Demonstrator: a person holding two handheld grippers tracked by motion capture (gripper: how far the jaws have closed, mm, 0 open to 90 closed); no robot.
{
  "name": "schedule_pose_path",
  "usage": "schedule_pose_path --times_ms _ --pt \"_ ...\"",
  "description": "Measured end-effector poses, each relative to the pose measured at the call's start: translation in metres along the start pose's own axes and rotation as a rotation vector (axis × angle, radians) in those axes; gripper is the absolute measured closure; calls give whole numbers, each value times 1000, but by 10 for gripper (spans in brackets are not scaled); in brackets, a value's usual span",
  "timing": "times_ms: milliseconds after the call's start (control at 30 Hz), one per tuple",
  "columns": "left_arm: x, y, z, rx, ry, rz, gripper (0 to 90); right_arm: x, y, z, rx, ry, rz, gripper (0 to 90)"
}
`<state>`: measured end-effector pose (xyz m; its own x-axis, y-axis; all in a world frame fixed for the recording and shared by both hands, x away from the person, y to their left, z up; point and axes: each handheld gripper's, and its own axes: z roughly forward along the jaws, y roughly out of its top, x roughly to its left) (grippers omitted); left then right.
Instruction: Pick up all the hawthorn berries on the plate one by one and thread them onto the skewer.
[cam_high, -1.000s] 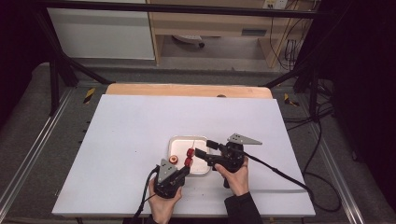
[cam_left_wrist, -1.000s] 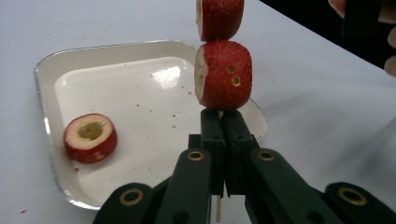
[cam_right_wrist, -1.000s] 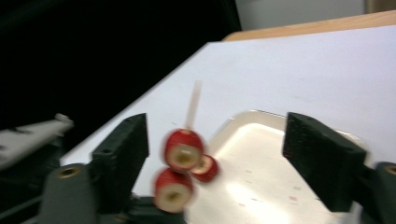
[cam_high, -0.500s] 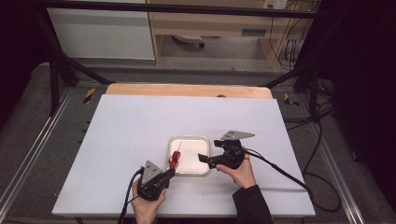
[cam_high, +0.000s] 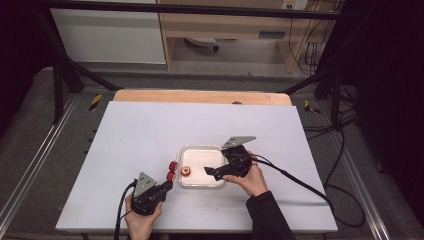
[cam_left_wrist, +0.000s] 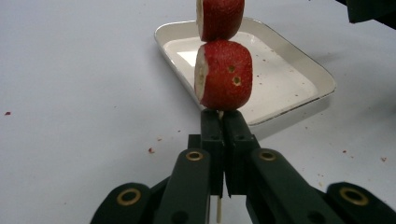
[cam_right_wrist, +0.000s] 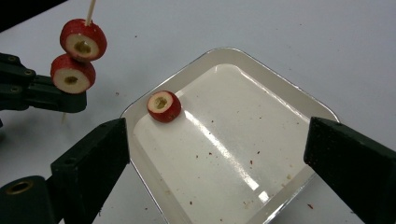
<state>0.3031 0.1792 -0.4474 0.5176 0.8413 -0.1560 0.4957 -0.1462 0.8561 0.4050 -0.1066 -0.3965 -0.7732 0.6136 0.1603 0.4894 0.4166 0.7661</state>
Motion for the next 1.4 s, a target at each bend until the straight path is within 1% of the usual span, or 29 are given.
schedule_pose_path --times_ms 67,133,200,267,367,467,533,667,733,800,867,933,1033,1100,1167,1233,1267,1300,1367,1400 --pt "2 -1 -1 1 2 0 879 3 4 5 29 -1 -22 80" --pt "5 -2 -3 0 2 -10 879 6 7 9 55 -1 -43 82" --pt "7 -3 -4 2 3 -9 879 9 10 15 74 6 -49 82" --pt "9 -3 -5 5 3 -14 879 11 13 20 97 3 -69 84" --pt "11 -3 -6 3 2 -18 879 14 16 26 130 2 -85 84" --pt "14 -4 -8 5 7 -20 879 16 20 32 146 8 -95 90" --pt "16 -4 -9 4 7 -24 879 17 23 37 165 2 -111 95" --pt "18 -4 -9 5 10 -25 879 20 29 45 214 7 -135 110" --pt "17 -4 -9 9 9 -22 878 22 33 50 246 8 -157 132" --pt "17 -4 -9 11 7 -20 879 23 36 55 263 22 -162 155" --pt "18 -5 -8 14 7 -23 878 25 38 62 285 27 -184 183" --pt "19 -5 -9 15 8 -25 878 26 40 68 299 37 -187 210" --pt "20 -5 -9 12 11 -30 878 28 42 76 324 44 -211 262" --pt "21 -5 -10 13 11 -31 878 29 44 80 321 72 -201 311" --pt "21 -5 -10 14 9 -31 878 29 45 84 323 75 -212 347" --pt "21 -5 -10 15 9 -29 878 30 46 88 342 78 -208 357" --pt "21 -5 -10 17 8 -30 878 30 46 89 351 82 -218 366" --pt "21 -5 -9 18 8 -28 878 31 47 91 362 83 -213 372" --pt "21 -5 -9 19 7 -31 878 31 48 94 366 89 -187 386" --pt "21 -6 -9 21 7 -30 878 30 48 95 369 90 -186 392"
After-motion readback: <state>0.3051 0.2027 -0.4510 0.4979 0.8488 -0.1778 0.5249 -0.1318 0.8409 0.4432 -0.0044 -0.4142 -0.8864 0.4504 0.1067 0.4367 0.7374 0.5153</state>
